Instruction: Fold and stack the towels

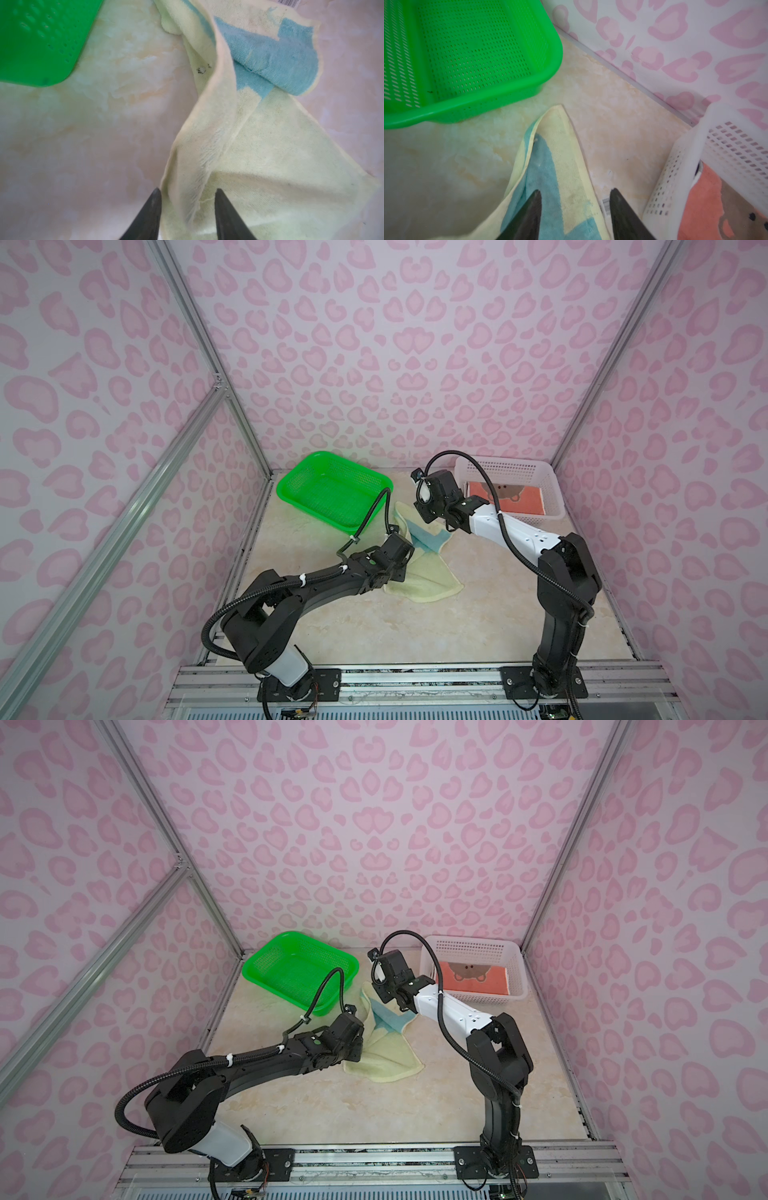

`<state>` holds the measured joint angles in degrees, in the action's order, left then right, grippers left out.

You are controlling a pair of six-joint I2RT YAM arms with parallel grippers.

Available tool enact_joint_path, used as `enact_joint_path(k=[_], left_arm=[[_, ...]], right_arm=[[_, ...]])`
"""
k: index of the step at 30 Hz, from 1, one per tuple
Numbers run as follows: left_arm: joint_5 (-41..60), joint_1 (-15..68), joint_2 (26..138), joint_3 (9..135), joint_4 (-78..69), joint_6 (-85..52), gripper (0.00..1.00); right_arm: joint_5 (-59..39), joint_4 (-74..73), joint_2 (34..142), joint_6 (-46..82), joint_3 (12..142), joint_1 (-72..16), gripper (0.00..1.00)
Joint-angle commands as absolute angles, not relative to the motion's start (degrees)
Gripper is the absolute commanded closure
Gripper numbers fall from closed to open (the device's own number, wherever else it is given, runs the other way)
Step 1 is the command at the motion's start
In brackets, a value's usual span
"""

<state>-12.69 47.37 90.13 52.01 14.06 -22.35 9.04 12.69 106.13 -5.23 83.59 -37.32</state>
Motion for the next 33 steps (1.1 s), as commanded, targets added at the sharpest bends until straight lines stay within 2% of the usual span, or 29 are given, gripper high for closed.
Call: enact_joint_path(k=[1,5,8,9,11,16,24,33], left_arm=[[-16.5,47.4,88.2,51.5,16.1,-20.6,0.54],[-19.5,47.4,85.3,50.1,15.9,-19.7,0.53],[-22.6,47.4,82.4,48.2,14.4,-20.3,0.46],[-23.5,47.4,81.4,47.7,13.7,-20.5,0.39],[-24.8,47.3,79.5,46.7,12.9,-20.7,0.02],[-27.7,47.1,75.1,45.1,11.8,-20.6,0.02],[-29.0,45.0,68.0,42.1,12.7,-19.9,0.02],[-28.2,42.7,61.0,38.5,13.1,-19.9,0.02]], right_arm=[[6.3,7.1,101.8,-9.1,77.1,-37.1,0.46],[-0.7,6.9,94.9,-15.3,67.8,-37.0,0.47],[-2.2,9.1,90.8,-17.4,62.3,-37.1,0.49],[-3.1,10.0,89.4,-17.8,60.8,-37.1,0.49],[-6.3,10.9,87.4,-18.5,57.9,-37.2,0.50],[-4.7,12.7,86.2,-17.4,53.1,-43.2,0.51],[-0.5,10.3,91.3,-13.6,50.5,-54.9,0.51],[-3.1,0.9,96.5,-8.4,47.9,-58.2,0.52]])
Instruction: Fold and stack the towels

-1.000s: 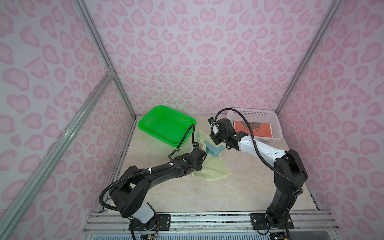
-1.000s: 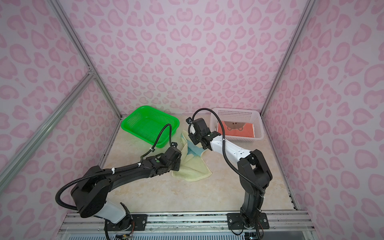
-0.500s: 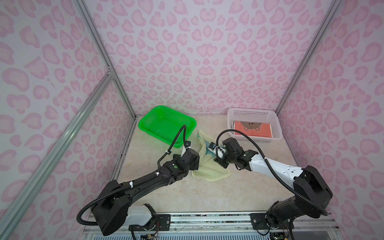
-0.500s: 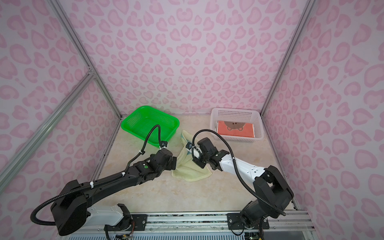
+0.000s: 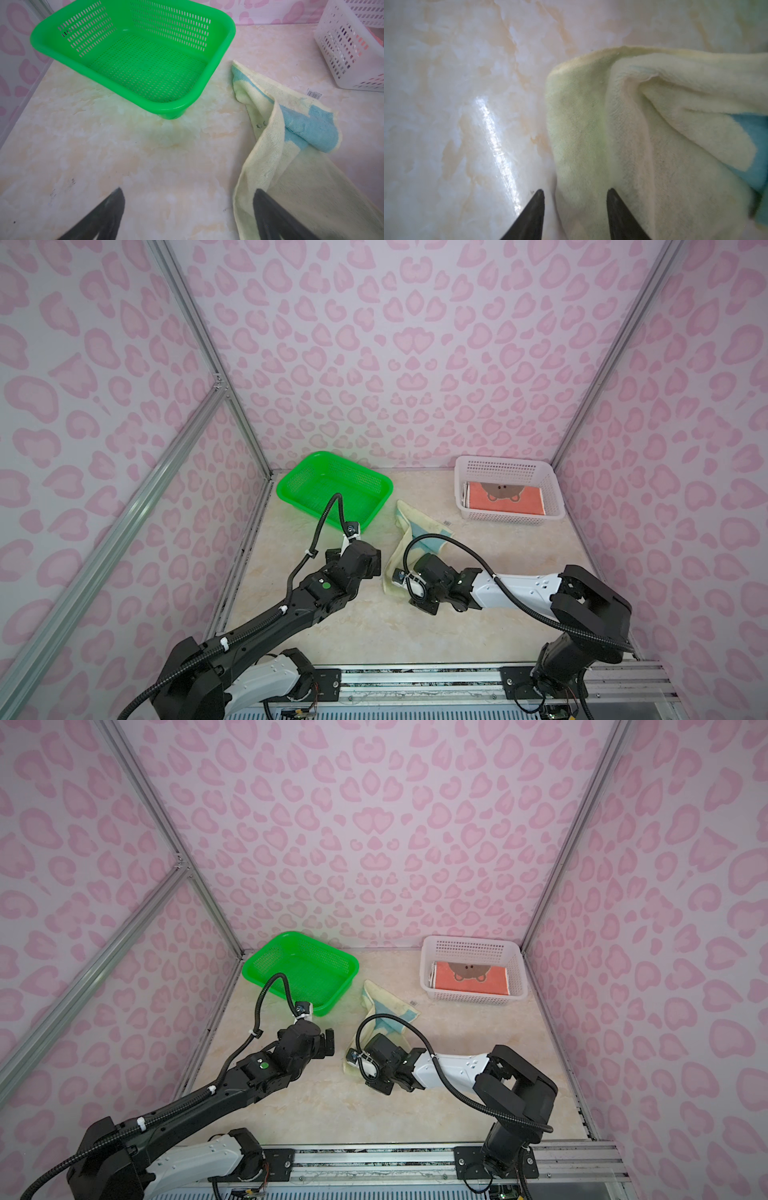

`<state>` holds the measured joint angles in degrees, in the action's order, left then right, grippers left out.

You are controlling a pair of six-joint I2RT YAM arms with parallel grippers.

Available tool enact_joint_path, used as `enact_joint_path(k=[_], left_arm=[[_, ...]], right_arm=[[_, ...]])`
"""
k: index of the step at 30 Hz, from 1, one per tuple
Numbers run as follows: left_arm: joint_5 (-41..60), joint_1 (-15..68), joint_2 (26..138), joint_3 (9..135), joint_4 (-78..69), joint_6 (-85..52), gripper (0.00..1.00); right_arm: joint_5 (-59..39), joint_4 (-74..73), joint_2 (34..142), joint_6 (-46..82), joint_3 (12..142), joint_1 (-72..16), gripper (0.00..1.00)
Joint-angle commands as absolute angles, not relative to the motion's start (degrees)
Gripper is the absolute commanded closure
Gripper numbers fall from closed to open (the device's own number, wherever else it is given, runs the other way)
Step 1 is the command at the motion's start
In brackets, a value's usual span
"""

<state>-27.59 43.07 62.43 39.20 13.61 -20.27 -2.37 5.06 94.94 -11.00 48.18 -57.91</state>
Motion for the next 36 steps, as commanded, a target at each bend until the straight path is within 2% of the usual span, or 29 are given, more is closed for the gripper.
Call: enact_joint_path(k=[1,2,8,11,16,28,36], left_arm=[[-28.1,42.7,60.5,38.2,13.0,-19.6,0.02],[-27.8,42.7,60.0,37.9,12.9,-19.3,0.02],[-26.5,42.5,57.1,36.7,11.9,-16.1,0.02],[-25.0,42.6,56.5,36.6,11.6,-14.0,0.02],[-22.9,42.5,56.7,36.9,10.0,-10.0,0.02],[-13.1,44.2,57.9,34.8,-0.4,6.1,0.02],[-15.1,50.0,64.9,34.9,-10.3,20.1,0.02]], right_arm=[[-2.9,0.2,97.0,-8.0,47.7,-58.2,0.54],[-2.7,-0.4,97.7,-7.7,47.6,-58.2,0.56],[-4.2,-1.6,97.9,-7.4,47.6,-57.5,0.88],[-5.9,-0.2,95.5,-6.0,47.9,-55.8,0.95],[-13.6,3.1,90.2,-0.6,49.2,-49.0,0.97],[-22.6,13.2,85.6,6.0,55.5,-38.3,0.98],[-24.8,17.2,85.3,3.7,58.2,-36.0,0.98]])
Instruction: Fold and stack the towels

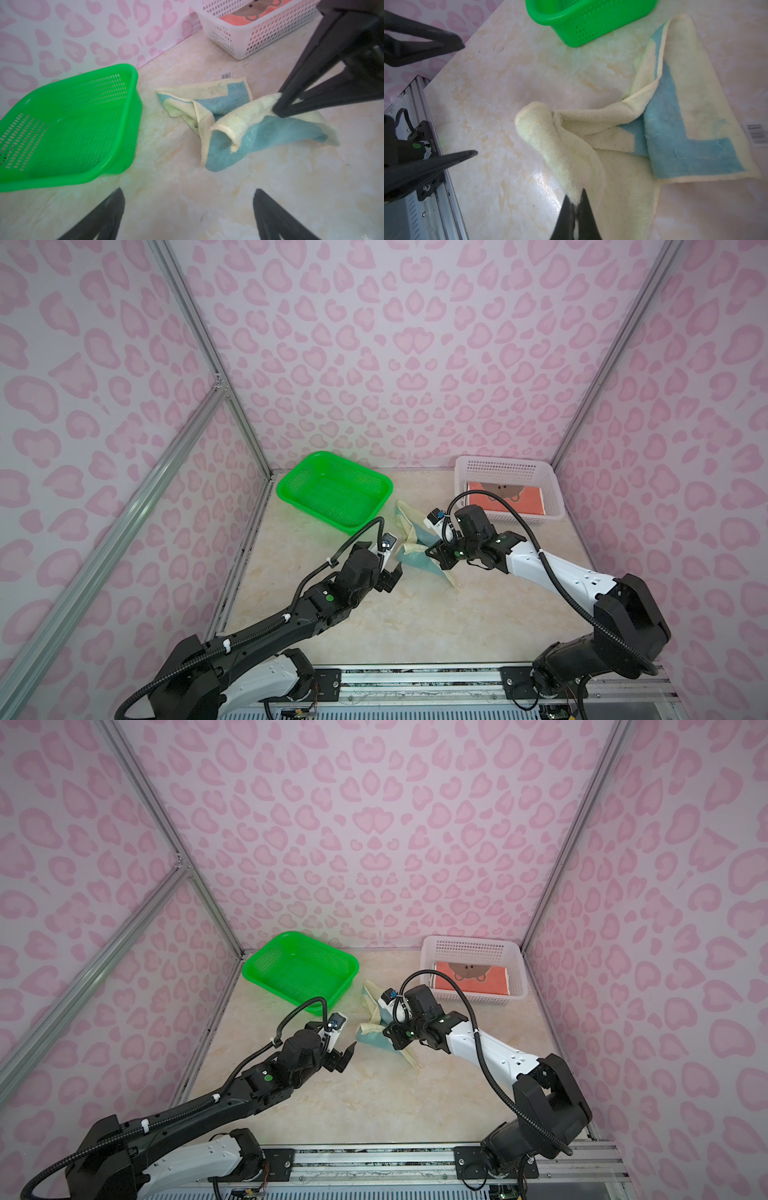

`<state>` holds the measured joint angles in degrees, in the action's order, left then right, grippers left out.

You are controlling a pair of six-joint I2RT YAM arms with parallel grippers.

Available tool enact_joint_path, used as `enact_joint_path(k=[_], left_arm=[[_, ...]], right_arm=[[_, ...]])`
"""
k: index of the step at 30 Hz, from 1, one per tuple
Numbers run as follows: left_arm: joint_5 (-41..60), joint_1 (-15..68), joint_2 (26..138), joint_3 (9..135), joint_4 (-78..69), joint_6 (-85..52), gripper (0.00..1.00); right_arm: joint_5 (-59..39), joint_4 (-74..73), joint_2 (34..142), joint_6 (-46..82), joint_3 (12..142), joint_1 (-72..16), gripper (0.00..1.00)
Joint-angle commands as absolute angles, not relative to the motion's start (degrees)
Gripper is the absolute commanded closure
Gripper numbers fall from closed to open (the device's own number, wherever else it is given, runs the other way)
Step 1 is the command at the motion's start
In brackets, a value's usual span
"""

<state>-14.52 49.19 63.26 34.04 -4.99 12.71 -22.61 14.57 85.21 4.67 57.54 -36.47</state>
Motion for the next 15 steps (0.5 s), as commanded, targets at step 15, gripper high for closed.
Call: enact_joint_path(k=[15], left_arm=[[-13.5,51.2,72.7,37.8,-17.9,32.7,0.02]], right_arm=[[-27.1,17.9,84.4,3.3,58.2,-35.8,0.96]])
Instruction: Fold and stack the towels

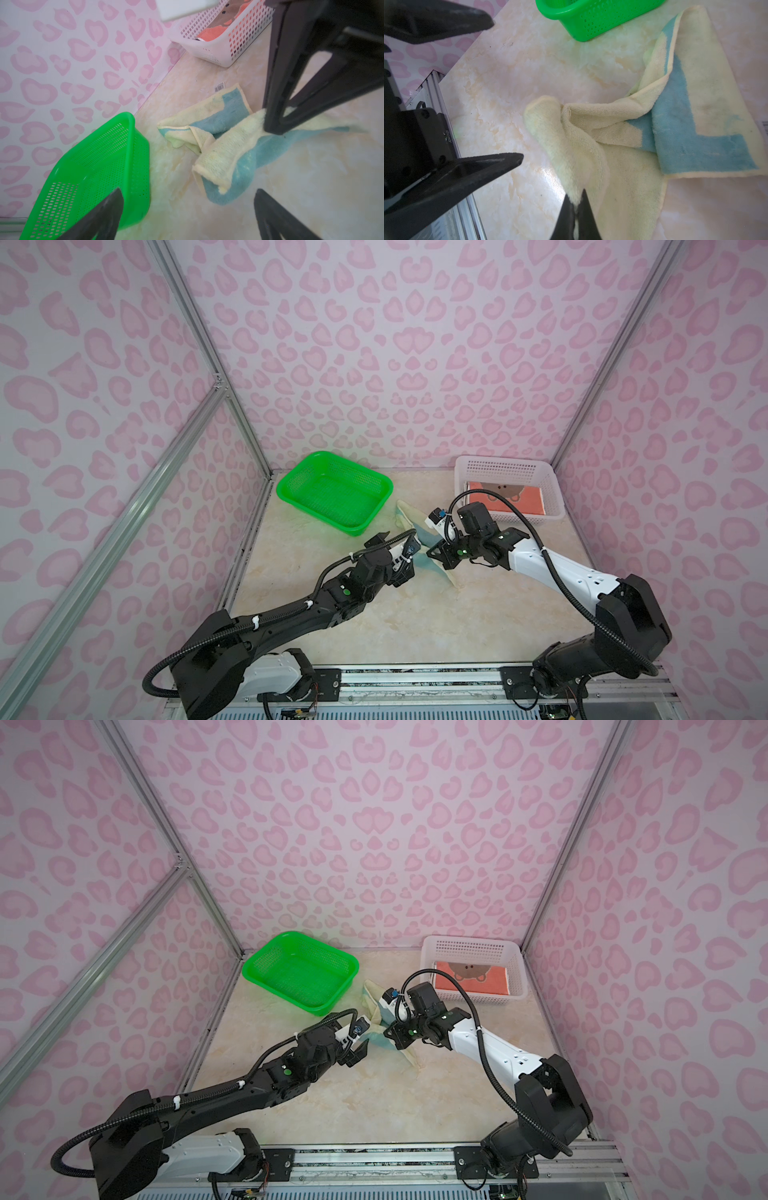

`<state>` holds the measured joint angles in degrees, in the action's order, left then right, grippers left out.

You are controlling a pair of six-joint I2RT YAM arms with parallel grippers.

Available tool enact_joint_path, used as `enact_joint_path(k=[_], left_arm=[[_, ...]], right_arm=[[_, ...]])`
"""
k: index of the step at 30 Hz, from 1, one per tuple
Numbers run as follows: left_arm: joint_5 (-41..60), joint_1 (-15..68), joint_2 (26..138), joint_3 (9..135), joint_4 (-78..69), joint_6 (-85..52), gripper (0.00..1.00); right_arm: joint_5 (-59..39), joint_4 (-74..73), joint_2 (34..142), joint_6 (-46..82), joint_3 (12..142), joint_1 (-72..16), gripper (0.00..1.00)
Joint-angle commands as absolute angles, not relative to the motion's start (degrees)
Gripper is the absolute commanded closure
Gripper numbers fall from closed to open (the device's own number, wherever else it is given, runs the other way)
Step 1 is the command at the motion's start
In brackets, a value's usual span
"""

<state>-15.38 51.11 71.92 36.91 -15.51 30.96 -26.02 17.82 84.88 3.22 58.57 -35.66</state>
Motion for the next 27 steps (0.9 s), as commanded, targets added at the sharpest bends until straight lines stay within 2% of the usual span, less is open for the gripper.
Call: enact_joint_path(k=[1,8,22,27], left_arm=[[-12.9,51.2,72.8,37.9,-17.8,32.7,0.02],[-10.9,51.2,75.3,39.8,-15.5,31.9,0.08],[-16.3,51.2,81.5,38.5,-30.4,43.1,0.08],[-14.2,51.3,83.0,41.0,-27.4,42.4,0.25]], right_arm=[[-27.1,17.9,84.2,3.2,58.1,-35.7,0.96],[-26.6,17.9,82.8,3.3,57.6,-35.7,0.95],[-28.9,18.5,83.2,3.1,58.1,-35.8,0.95],[-28.9,18.7,83.1,3.1,58.3,-35.7,0.94]])
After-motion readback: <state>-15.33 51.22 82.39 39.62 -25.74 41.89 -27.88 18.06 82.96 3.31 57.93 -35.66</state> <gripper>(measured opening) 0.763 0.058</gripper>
